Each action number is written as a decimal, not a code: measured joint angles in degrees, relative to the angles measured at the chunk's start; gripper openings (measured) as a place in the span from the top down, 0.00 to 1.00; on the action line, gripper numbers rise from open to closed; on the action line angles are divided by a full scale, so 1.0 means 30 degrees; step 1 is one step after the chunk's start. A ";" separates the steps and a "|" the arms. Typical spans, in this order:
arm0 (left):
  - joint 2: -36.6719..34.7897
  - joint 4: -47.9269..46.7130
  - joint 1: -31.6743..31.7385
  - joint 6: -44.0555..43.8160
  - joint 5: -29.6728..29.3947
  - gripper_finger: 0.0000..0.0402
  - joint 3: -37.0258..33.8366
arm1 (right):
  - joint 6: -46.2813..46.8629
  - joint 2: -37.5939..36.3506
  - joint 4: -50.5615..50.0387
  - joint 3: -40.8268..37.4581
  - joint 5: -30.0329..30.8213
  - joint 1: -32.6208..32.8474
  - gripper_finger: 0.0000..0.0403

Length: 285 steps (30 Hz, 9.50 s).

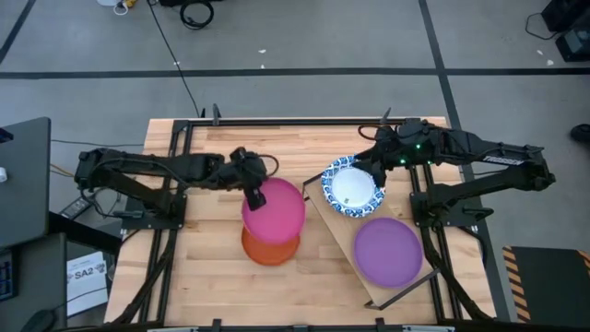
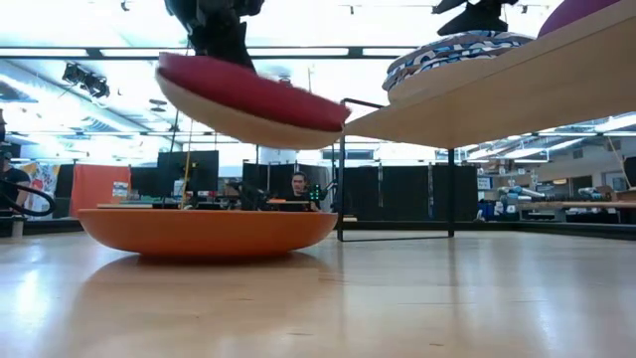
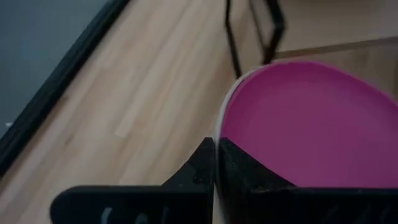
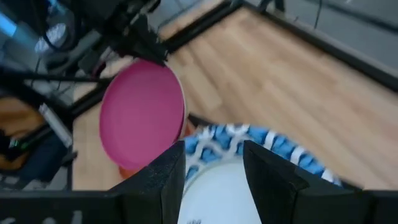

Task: Place and stack plates onto a shelf
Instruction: Stack the pink plate on top of the purple plate on the shelf

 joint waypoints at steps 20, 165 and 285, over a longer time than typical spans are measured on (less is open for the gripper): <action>-0.0196 -0.0824 0.5941 0.2340 0.0799 0.97 0.0000 | -0.0296 0.2366 0.2349 -0.0001 0.0624 -0.1398 0.58; -0.0181 0.2356 0.9491 0.2035 -0.0653 0.97 -0.0022 | 0.2018 0.8670 0.9766 -0.0007 -0.0268 -0.7299 0.96; -0.0174 0.6430 0.9513 -0.0849 0.0017 0.97 -0.7606 | 1.0863 -0.1399 -1.1005 -0.0007 0.0267 1.1563 0.96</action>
